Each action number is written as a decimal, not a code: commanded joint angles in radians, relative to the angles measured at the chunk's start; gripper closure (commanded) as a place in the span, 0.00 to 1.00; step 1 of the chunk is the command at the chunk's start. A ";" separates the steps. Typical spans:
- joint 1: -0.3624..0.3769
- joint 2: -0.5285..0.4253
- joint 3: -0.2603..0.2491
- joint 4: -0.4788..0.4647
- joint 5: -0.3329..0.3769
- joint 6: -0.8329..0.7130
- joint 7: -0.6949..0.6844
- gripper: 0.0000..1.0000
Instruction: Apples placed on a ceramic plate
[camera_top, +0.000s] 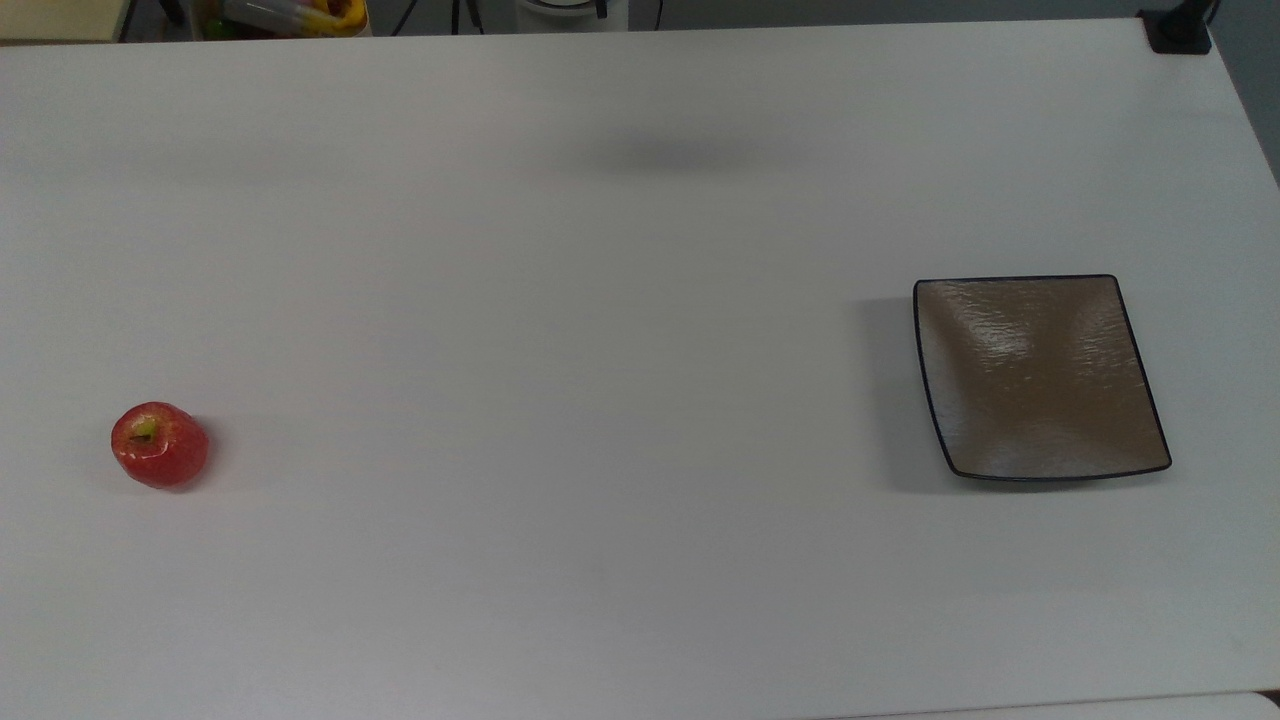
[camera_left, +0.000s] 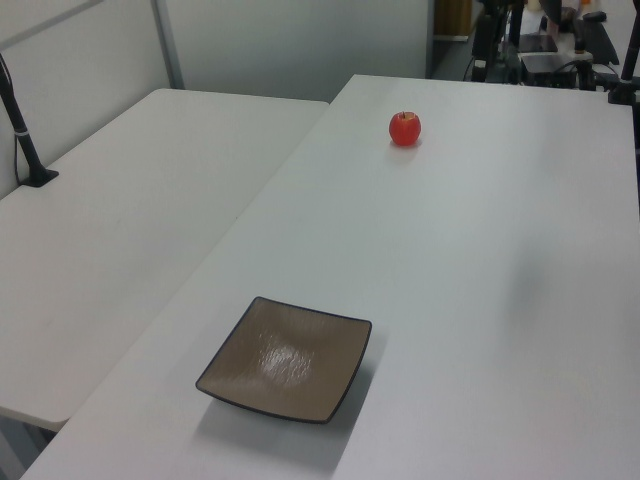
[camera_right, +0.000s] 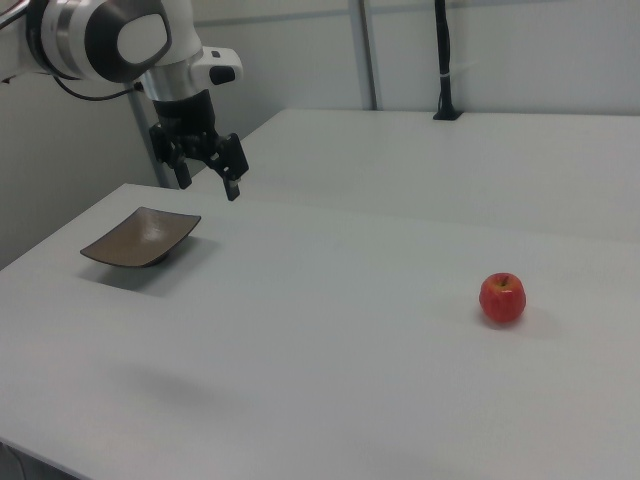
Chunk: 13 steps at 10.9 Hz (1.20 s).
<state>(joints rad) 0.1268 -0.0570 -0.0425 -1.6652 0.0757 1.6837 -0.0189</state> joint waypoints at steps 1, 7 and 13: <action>0.019 -0.010 -0.008 -0.008 0.009 0.008 -0.018 0.00; 0.019 -0.009 -0.008 -0.007 0.007 0.008 -0.019 0.00; 0.017 0.000 -0.008 -0.001 -0.008 -0.021 -0.050 0.00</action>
<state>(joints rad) 0.1347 -0.0576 -0.0425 -1.6657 0.0757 1.6789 -0.0208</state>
